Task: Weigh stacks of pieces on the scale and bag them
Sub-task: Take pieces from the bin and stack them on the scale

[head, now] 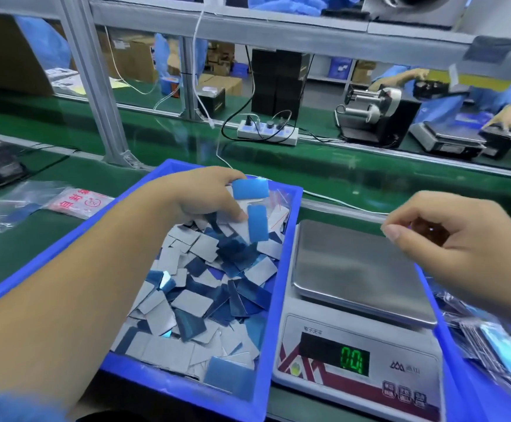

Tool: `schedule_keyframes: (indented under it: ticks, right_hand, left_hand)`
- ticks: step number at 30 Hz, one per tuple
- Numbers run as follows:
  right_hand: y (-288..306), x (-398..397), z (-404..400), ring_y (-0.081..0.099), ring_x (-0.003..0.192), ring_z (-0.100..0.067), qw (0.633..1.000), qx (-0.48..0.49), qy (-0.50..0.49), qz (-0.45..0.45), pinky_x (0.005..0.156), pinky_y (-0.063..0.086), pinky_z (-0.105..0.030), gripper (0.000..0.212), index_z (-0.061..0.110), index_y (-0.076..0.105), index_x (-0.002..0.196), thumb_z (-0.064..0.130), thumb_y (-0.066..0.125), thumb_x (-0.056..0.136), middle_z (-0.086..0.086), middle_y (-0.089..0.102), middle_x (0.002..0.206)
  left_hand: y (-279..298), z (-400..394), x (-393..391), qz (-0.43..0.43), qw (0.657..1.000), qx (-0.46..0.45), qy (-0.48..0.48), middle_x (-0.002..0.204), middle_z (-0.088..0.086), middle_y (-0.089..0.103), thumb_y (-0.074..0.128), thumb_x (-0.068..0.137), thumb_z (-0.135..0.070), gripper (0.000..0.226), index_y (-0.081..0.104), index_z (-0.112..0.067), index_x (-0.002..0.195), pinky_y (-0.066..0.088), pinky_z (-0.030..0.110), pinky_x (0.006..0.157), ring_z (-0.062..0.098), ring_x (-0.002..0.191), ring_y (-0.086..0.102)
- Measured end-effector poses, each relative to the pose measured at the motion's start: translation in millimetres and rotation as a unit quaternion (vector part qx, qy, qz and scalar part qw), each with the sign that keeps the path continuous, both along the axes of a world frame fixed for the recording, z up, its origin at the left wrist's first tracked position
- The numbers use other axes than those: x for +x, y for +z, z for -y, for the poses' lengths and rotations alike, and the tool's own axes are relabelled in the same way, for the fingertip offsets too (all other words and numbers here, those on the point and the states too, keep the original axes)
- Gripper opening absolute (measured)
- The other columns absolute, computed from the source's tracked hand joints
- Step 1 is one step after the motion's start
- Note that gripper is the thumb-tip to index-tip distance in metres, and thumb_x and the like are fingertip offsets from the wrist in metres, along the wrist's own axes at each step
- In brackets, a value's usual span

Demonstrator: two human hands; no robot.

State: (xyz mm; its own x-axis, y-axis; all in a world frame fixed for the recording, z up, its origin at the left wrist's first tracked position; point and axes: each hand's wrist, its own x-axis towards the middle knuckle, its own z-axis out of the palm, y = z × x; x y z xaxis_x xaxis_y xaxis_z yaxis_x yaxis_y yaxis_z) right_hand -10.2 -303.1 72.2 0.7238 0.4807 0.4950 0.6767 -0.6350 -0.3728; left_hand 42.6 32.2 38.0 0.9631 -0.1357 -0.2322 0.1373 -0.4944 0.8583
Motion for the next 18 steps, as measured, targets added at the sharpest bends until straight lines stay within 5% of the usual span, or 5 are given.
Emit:
schedule_keyframes:
  ticks: [3, 6, 9, 11, 18]
  right_hand:
    - [-1.9, 7.3, 7.4, 0.055, 0.062, -0.008, 0.999, 0.029, -0.013, -0.020, 0.056, 0.037, -0.007, 0.012, 0.032, 0.066, 0.073, 0.026, 0.066, 0.083, 0.015, 0.063, 0.074]
    - [-15.5, 20.8, 17.7, 0.053, 0.060, -0.007, 0.996, 0.049, -0.054, -0.050, 0.054, 0.037, -0.008, 0.018, 0.030, 0.067, 0.072, 0.018, 0.070, 0.086, 0.015, 0.062, 0.067]
    - [-32.2, 31.2, 25.5, 0.049, 0.055, -0.005, 0.991, 0.056, -0.096, -0.080, 0.052, 0.035, -0.010, 0.022, 0.030, 0.066, 0.070, 0.016, 0.069, 0.088, 0.017, 0.058, 0.059]
    - [-40.6, 34.3, 28.0, 0.049, 0.057, -0.002, 0.990, 0.044, -0.106, -0.085, 0.053, 0.035, -0.010, 0.022, 0.029, 0.065, 0.070, 0.016, 0.068, 0.087, 0.019, 0.058, 0.060]
    - [-54.6, 40.7, 26.3, 0.051, 0.061, 0.003, 0.989, -0.007, -0.110, -0.094, 0.056, 0.036, -0.006, 0.020, 0.028, 0.065, 0.071, 0.018, 0.067, 0.088, 0.014, 0.059, 0.060]
  left_hand:
    - [2.5, 37.3, -5.5, -0.003, 0.993, -0.112, -0.030, 0.080, 0.006, 0.073, 0.072, 0.082, 0.005, 0.035, 0.065, -0.016, 0.109, 0.058, 0.033, 0.059, 0.030, 0.073, 0.073]
    - [-0.9, 86.8, -10.5, 0.022, 0.991, -0.116, -0.066, 0.084, 0.004, 0.074, 0.075, 0.080, 0.000, 0.042, 0.061, -0.022, 0.113, 0.059, 0.033, 0.059, 0.024, 0.070, 0.073]
    - [-9.1, 126.9, -13.7, 0.069, 0.994, -0.017, -0.085, 0.098, 0.005, 0.071, 0.079, 0.073, -0.018, 0.055, 0.052, -0.038, 0.116, 0.060, 0.039, 0.070, 0.020, 0.073, 0.072]
    - [-13.3, 142.5, -14.9, 0.121, 0.985, 0.075, -0.100, 0.093, -0.001, 0.069, 0.076, 0.074, -0.026, 0.051, 0.046, -0.042, 0.113, 0.057, 0.030, 0.067, 0.015, 0.072, 0.069]
    - [-24.6, 147.8, -15.2, 0.218, 0.934, 0.230, -0.165, 0.109, -0.010, 0.063, 0.066, 0.086, -0.045, 0.034, 0.064, -0.030, 0.116, 0.045, 0.031, 0.089, 0.011, 0.104, 0.053]
